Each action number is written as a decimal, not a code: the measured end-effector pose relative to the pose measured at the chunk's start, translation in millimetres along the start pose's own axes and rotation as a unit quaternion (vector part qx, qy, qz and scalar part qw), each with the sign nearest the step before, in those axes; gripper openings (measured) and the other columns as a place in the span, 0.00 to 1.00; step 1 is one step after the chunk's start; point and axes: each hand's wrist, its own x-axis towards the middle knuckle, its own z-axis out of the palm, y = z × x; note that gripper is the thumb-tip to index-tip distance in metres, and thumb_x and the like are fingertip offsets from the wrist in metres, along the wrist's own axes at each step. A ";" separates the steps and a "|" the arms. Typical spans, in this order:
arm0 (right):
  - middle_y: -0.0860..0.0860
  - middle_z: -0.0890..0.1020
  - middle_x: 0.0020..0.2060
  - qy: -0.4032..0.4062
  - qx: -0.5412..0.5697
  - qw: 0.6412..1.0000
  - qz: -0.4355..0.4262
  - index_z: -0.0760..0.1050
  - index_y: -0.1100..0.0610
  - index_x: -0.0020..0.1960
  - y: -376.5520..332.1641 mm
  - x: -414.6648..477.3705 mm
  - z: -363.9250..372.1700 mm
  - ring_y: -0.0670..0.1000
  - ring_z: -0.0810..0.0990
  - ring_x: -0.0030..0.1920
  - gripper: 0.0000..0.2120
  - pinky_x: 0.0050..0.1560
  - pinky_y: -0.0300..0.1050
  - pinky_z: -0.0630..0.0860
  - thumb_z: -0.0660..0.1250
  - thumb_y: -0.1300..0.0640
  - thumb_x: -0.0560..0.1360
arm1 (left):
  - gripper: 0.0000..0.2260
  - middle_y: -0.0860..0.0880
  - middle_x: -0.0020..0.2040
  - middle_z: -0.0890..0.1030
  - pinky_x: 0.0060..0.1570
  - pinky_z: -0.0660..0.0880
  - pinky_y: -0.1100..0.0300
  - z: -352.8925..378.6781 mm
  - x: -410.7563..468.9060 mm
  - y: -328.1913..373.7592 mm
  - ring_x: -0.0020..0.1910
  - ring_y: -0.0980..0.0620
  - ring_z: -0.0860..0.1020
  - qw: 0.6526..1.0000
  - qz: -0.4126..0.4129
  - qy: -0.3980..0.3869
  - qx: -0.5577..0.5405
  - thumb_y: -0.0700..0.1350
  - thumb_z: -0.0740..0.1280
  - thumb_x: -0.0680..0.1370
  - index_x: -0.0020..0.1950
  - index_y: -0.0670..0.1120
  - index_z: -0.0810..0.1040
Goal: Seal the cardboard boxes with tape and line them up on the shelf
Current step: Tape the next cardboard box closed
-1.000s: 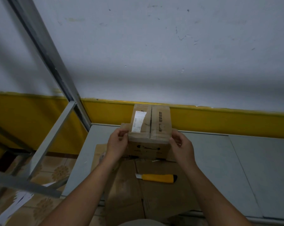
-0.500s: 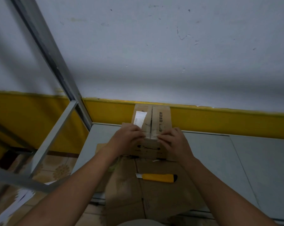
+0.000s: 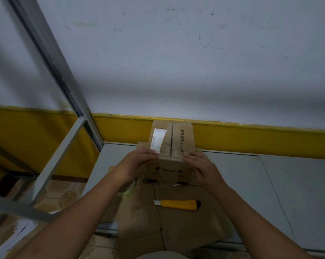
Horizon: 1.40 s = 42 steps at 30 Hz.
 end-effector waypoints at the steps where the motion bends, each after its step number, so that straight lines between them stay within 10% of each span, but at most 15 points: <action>1: 0.47 0.78 0.70 -0.002 0.005 1.000 0.002 0.78 0.54 0.71 0.8 -0.8 -1.0 0.48 0.70 0.73 0.25 0.76 0.33 0.60 0.66 0.71 0.78 | 0.19 0.54 0.69 0.80 0.71 0.71 0.63 -0.4 0.9 -1.7 0.68 0.59 0.76 1.000 0.000 -0.006 0.002 0.36 0.72 0.81 0.69 0.51 0.83; 7: 0.50 0.81 0.66 0.073 0.015 0.995 0.066 0.79 0.55 0.68 -6.3 -4.3 3.8 0.47 0.75 0.69 0.19 0.70 0.48 0.74 0.73 0.63 0.78 | 0.15 0.49 0.62 0.82 0.61 0.78 0.59 -0.8 4.4 7.5 0.59 0.54 0.79 0.997 -0.045 0.055 0.038 0.40 0.77 0.78 0.65 0.45 0.84; 12: 0.45 0.82 0.49 0.140 0.062 0.960 0.236 0.82 0.52 0.57 -24.6 -15.7 2.0 0.41 0.80 0.49 0.12 0.48 0.32 0.77 0.76 0.51 0.75 | 0.11 0.54 0.48 0.83 0.50 0.80 0.58 6.7 -4.3 18.9 0.46 0.56 0.80 0.970 -0.225 0.091 0.033 0.53 0.77 0.77 0.55 0.49 0.85; 22: 0.47 0.82 0.36 0.138 0.025 0.974 0.181 0.83 0.57 0.44 -19.5 -17.8 6.9 0.42 0.78 0.36 0.05 0.40 0.25 0.72 0.76 0.57 0.75 | 0.13 0.64 0.34 0.70 0.35 0.64 0.72 2.0 -4.8 28.0 0.35 0.66 0.73 0.979 -0.191 0.045 0.055 0.52 0.69 0.83 0.42 0.62 0.71; 33: 0.42 0.84 0.46 0.120 0.088 0.971 0.185 0.85 0.53 0.56 -18.3 -28.6 -3.6 0.39 0.82 0.51 0.08 0.48 0.28 0.76 0.74 0.56 0.77 | 0.03 0.58 0.45 0.81 0.47 0.81 0.51 -6.0 -13.1 8.8 0.45 0.59 0.80 0.984 -0.175 -0.013 0.036 0.52 0.70 0.82 0.51 0.55 0.82; 42: 0.47 0.84 0.51 0.101 0.060 0.985 0.126 0.84 0.56 0.60 1.6 -20.4 -23.3 0.42 0.81 0.52 0.12 0.53 0.36 0.80 0.72 0.64 0.78 | 0.04 0.59 0.47 0.83 0.50 0.81 0.53 -10.4 -10.3 8.0 0.47 0.60 0.80 0.977 -0.212 -0.020 0.006 0.48 0.70 0.83 0.53 0.55 0.86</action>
